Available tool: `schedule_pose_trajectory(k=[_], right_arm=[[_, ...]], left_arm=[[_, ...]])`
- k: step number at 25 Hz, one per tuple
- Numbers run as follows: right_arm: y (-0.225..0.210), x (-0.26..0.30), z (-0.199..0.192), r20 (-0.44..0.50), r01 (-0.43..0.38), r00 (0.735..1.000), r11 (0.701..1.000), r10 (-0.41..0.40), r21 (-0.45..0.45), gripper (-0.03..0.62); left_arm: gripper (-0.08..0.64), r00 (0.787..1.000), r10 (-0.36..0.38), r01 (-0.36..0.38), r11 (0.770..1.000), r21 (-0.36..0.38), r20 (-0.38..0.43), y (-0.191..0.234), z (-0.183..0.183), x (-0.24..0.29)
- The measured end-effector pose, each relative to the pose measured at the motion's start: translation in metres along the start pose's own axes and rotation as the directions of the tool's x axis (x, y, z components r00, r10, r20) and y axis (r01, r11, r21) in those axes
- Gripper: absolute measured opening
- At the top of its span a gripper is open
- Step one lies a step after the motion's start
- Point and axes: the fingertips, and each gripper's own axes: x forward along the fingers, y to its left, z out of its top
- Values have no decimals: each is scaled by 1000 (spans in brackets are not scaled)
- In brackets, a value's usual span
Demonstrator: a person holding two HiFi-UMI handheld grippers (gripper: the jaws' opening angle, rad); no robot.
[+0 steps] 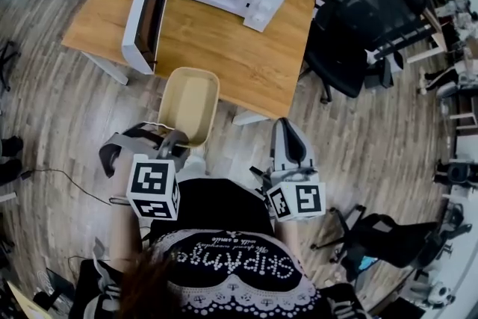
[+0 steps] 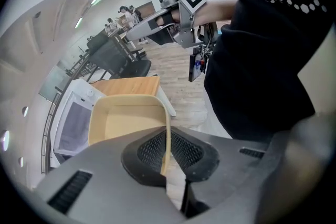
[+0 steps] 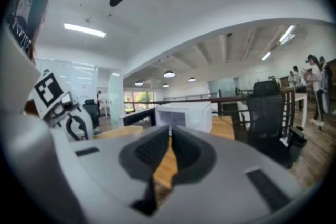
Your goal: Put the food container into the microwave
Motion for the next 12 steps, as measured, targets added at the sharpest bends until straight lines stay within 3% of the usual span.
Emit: schedule_pose_trajectory(k=[12], right_arm=[[-4, 38, -2, -22, 54, 998, 998, -53, 18, 38]], left_arm=[[41, 999, -35, 35, 999, 20, 7, 33, -28, 11]])
